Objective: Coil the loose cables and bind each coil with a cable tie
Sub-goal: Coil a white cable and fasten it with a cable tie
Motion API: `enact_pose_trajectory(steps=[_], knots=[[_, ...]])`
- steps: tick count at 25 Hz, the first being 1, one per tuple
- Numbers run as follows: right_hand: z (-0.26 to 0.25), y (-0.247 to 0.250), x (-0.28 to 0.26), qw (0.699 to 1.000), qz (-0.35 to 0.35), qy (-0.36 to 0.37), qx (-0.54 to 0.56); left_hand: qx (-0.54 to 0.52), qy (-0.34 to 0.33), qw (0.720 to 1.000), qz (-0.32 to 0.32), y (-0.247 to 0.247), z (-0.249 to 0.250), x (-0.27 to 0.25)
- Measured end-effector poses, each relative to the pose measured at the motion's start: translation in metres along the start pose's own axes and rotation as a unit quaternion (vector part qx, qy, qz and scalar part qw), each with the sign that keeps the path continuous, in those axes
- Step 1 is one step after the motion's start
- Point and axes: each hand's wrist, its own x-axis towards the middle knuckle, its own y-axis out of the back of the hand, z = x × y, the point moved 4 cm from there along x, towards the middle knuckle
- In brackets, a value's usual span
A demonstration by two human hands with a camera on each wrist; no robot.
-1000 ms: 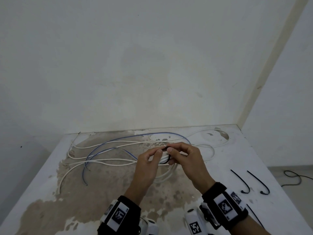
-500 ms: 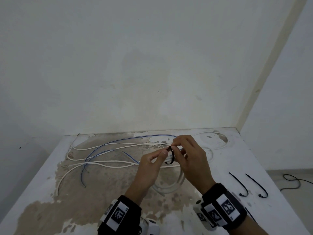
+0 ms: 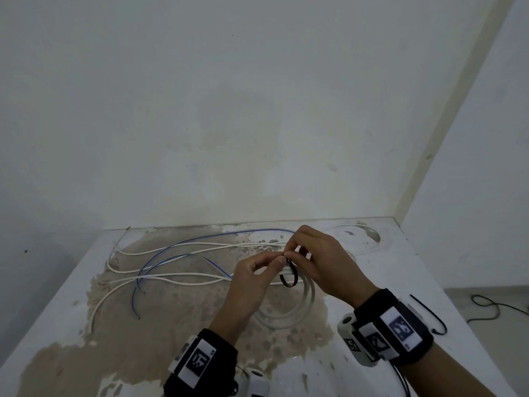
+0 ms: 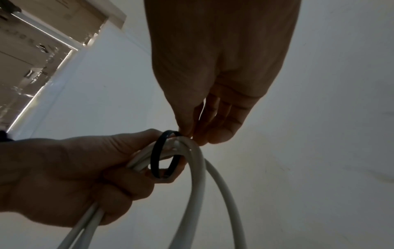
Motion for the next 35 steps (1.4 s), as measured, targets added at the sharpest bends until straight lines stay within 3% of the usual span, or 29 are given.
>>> enact_pose_trajectory(steps=[6, 10, 14, 19, 24, 35], knots=[[-0.005, 0.019, 0.005, 0.994, 0.039, -0.041, 0.095, -0.059, 0.086, 0.993, -0.047, 0.004, -0.017, 0.01], [-0.003, 0.042, 0.014, 0.981, 0.089, -0.091, 0.145, -0.09, 0.094, 0.986, -0.099, -0.001, -0.02, 0.009], [-0.005, 0.031, 0.011, 0.96, 0.064, -0.133, 0.236, -0.133, 0.103, 0.979, -0.119, -0.007, -0.018, 0.01], [-0.005, 0.012, 0.001, 0.958, 0.03, -0.144, 0.244, -0.184, 0.134, 0.967, -0.115, -0.009, -0.022, 0.014], [-0.001, -0.005, -0.006, 0.952, 0.086, -0.174, 0.238, -0.138, 0.1, 0.98, -0.099, -0.012, -0.016, 0.013], [0.013, -0.007, -0.008, 0.934, 0.125, -0.212, 0.258, -0.049, 0.049, 0.993, -0.097, -0.024, -0.007, 0.006]])
